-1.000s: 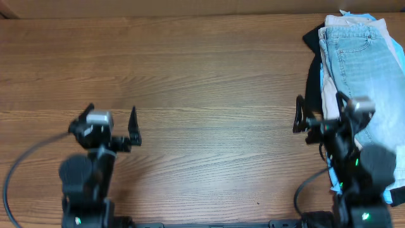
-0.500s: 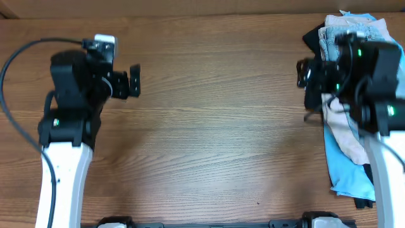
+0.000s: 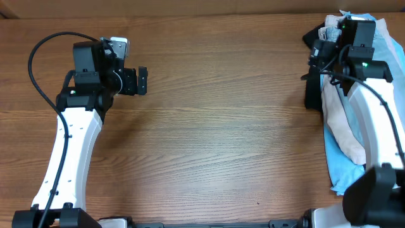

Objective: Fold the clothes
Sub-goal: 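Move the right gripper over the light blue denim shorts on the pile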

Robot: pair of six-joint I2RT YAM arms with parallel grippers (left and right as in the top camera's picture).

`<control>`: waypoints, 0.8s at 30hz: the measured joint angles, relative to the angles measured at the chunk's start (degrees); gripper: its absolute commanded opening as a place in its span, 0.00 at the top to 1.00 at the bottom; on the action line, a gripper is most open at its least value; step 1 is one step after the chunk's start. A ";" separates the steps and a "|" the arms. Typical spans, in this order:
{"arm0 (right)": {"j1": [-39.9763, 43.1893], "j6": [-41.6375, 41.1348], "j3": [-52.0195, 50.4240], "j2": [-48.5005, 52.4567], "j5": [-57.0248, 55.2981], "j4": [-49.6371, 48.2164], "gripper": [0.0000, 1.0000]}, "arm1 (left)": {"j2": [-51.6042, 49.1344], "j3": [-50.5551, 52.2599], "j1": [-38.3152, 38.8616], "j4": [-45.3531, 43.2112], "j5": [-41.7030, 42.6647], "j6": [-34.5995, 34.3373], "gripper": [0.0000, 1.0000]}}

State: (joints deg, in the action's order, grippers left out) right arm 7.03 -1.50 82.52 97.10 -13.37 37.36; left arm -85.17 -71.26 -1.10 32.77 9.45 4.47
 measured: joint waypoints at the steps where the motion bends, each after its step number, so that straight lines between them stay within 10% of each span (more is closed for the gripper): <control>1: 0.94 -0.11 0.00 1.29 -0.68 -0.02 0.13 | -0.24 0.00 0.00 -0.02 0.00 0.00 0.00; 11: 5.29 1.57 0.00 12.79 -2.99 1.14 0.16 | -2.82 0.00 0.00 -0.22 -0.02 0.00 0.00; 24: 7.78 3.54 0.00 18.47 -3.08 0.90 0.56 | -2.95 0.00 0.00 -0.61 -0.07 0.00 0.00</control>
State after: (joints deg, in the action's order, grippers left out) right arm 14.81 2.04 82.52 115.57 -16.45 38.26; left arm -88.12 -71.26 -1.10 32.16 9.39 4.47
